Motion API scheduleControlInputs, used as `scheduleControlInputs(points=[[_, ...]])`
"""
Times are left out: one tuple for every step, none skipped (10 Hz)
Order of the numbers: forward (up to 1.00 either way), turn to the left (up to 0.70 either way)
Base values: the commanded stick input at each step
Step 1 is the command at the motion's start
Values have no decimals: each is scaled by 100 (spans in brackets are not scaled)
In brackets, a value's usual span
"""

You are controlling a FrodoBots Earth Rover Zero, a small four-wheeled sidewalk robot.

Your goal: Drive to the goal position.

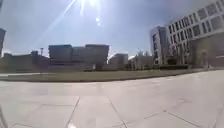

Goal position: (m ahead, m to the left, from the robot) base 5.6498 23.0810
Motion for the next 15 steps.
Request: scheduleControlInputs(points=[[100, 27], [100, 27], [100, 27], [100, 27], [100, 27], [100, 27], [100, 27], [100, 27], [100, 27], [100, 27], [100, 27], [100, 27], [100, 27], [100, 27], [100, 27]])
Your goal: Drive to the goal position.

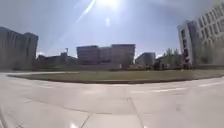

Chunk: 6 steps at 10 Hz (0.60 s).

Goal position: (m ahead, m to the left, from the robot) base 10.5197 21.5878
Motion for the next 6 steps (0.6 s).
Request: scheduleControlInputs(points=[[100, 27], [100, 27], [100, 27], [100, 27], [100, 27], [100, 27]])
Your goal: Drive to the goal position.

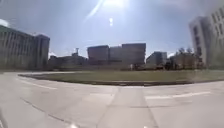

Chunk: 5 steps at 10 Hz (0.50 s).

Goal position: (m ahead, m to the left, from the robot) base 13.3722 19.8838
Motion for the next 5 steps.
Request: scheduleControlInputs(points=[[100, 27], [100, 27], [100, 27], [100, 27], [100, 27]])
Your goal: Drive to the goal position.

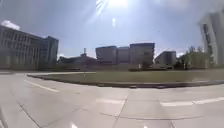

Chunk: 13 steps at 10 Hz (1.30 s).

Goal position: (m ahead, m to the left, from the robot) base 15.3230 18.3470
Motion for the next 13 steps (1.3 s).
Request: scheduleControlInputs(points=[[100, 27], [100, 27], [100, 27], [100, 27], [100, 27], [100, 27], [100, 27], [100, 27], [100, 27], [100, 27], [100, 27], [100, 27], [100, 27]])
